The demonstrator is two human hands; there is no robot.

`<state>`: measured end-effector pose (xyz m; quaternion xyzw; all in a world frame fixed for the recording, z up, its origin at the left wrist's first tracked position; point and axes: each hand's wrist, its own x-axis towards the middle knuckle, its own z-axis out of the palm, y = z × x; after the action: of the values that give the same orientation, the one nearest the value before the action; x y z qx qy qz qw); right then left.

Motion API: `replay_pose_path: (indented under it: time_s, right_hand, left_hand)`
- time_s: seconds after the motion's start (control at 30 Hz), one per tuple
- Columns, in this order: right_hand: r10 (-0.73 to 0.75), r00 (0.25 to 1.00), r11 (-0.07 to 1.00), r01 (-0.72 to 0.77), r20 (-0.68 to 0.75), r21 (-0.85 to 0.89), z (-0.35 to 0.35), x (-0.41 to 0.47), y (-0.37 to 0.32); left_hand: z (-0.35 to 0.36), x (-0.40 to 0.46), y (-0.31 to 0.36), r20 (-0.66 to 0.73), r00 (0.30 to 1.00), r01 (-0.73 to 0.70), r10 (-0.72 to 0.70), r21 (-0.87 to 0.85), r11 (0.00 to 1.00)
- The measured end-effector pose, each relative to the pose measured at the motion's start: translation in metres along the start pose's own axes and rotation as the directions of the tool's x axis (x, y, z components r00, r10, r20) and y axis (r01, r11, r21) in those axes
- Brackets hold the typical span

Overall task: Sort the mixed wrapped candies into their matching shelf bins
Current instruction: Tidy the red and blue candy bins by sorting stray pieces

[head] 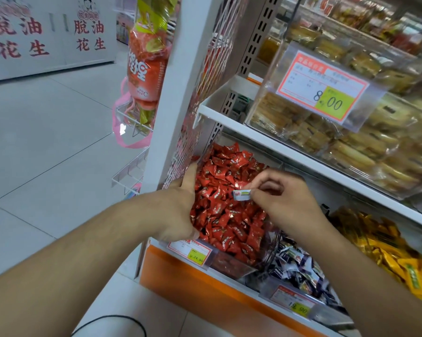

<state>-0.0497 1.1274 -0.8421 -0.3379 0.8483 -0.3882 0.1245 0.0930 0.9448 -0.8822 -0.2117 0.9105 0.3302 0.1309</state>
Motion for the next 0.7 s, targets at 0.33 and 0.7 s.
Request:
replay_pose_path:
  time_s: [0.33,0.7]
  right_hand:
    - [0.029,0.943,0.905,-0.166,-0.330,-0.392,-0.059,-0.052,0.040]
    - [-0.056,0.922,0.931,0.187,0.382,-0.315,0.049,0.016,0.007]
  left_hand:
    - [-0.003,-0.003,0.001,0.008,1.000,-0.006,0.006,0.018,1.000]
    - [-0.002,-0.003,0.002,0.001,1.000,-0.002,0.002,0.028,1.000]
